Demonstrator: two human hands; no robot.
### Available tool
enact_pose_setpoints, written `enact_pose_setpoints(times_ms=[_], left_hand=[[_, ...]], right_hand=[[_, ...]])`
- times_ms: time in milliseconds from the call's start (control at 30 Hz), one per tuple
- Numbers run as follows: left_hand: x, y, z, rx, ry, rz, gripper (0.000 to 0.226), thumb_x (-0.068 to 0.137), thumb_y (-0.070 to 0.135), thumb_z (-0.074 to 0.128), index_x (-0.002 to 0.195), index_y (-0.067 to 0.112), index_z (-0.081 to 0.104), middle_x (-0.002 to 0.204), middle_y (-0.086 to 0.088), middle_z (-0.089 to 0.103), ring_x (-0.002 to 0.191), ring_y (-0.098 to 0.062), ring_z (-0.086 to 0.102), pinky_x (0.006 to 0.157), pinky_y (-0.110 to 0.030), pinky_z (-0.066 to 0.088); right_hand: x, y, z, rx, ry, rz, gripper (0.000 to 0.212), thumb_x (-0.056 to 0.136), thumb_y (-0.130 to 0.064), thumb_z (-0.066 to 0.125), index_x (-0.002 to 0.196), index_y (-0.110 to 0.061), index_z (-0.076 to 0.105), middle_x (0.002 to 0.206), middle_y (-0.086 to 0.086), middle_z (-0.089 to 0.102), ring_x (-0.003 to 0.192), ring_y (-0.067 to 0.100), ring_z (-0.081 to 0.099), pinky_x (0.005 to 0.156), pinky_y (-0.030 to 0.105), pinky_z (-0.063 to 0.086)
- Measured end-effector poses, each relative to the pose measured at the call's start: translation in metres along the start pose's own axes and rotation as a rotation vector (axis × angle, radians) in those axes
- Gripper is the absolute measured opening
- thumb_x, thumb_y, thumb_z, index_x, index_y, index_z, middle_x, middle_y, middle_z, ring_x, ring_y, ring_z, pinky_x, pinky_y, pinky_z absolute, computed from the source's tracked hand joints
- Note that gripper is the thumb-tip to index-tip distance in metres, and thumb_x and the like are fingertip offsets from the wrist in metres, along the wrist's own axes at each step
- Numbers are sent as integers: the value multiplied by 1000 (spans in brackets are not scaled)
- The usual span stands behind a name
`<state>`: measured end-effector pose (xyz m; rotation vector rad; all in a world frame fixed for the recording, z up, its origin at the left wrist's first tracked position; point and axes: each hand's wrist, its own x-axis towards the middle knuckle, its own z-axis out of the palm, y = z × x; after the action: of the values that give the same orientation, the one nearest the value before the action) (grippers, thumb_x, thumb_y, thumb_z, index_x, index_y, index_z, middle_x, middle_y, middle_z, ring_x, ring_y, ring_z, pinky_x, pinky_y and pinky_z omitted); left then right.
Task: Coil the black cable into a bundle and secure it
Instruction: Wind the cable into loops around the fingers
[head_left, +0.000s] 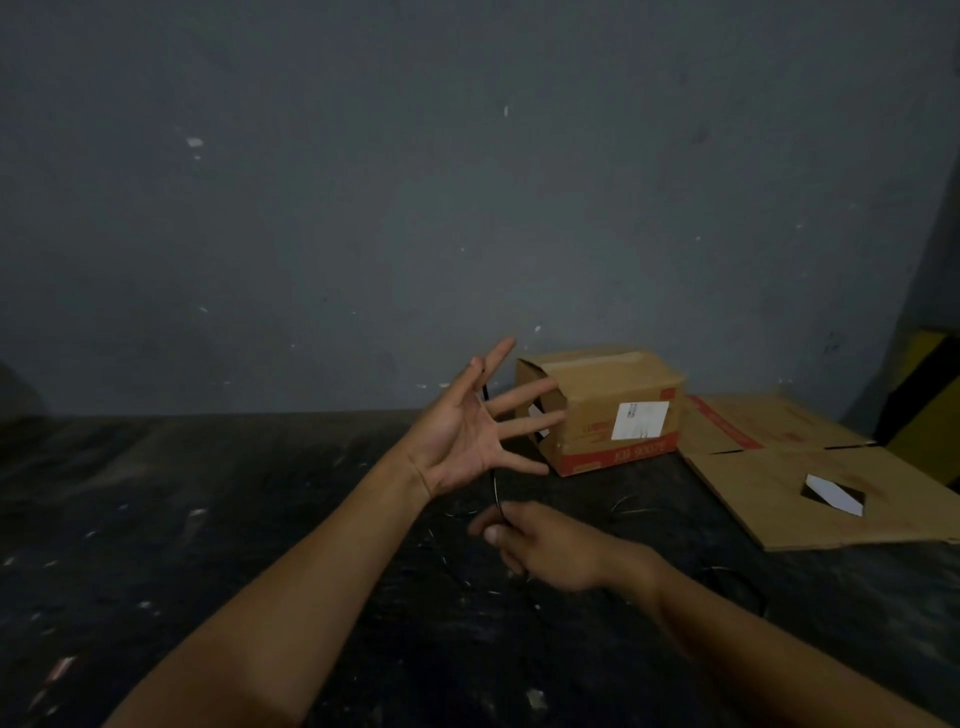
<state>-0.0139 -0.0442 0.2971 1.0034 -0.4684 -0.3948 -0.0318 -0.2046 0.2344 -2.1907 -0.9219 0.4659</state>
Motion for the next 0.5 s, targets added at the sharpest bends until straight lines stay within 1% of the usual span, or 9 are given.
enact_pose_setpoints(times_ms=[67,100,167,200,300,367,433,467,500], left_hand=[[-4,0,-10,48,31,-13,44,96,56,40,139,54,38,146,-9,50,131,-41,47,94,-82,26],[-6,0,-16,70,46,-17,44,95,57,40,139,54,38,146,-9,51,132,-41,46,94,-82,25],[-9,-2,-26,107,80,-23,44,94,56,42,139,52,41,144,-7,53,134,-42,42,96,-82,23],[-11,-3,-31,122,101,-29,44,94,56,44,138,51,43,143,-6,54,135,-42,41,96,-82,22],[-17,-10,-44,193,164,-76,44,93,53,48,136,47,48,141,-4,56,137,-41,37,100,-79,23],[-23,-16,-48,236,189,-124,40,95,51,46,135,46,50,148,-6,47,137,-41,37,107,-73,23],[-28,-23,-48,260,185,-177,41,95,50,45,135,46,51,152,-10,41,135,-37,41,113,-63,23],[-30,-27,-46,272,177,-205,42,94,50,47,135,46,50,153,-11,39,135,-35,41,112,-56,27],[-32,-31,-43,283,167,-228,44,92,51,48,136,46,50,153,-9,39,136,-32,40,106,-49,35]], right_hand=[[-5,-8,-4,-37,-15,-10,28,100,-32,40,119,-21,57,73,-4,56,71,14,54,69,35,47],[-7,-11,-7,-63,-16,-23,27,100,-32,42,117,-22,59,77,-4,59,72,14,57,70,35,49],[-13,-18,-16,-135,-7,-68,25,98,-33,45,113,-24,63,94,-2,67,81,14,65,76,35,54],[-15,-21,-21,-174,5,-93,24,98,-33,47,110,-23,64,98,-1,68,85,15,67,77,35,55],[-21,-33,-38,-270,42,-128,22,96,-32,52,108,-20,66,95,3,70,83,14,66,73,30,53],[-24,-43,-54,-345,92,-146,20,94,-28,56,107,-18,67,97,-1,70,82,6,64,72,20,51],[-25,-53,-73,-407,178,-168,15,91,-25,61,103,-18,69,90,-8,68,76,0,61,66,13,44],[-26,-58,-83,-432,226,-180,13,90,-24,64,100,-18,70,87,-9,67,74,0,60,63,13,42],[-26,-63,-92,-452,270,-192,13,88,-23,66,98,-17,72,86,-7,68,76,3,61,64,16,43]])
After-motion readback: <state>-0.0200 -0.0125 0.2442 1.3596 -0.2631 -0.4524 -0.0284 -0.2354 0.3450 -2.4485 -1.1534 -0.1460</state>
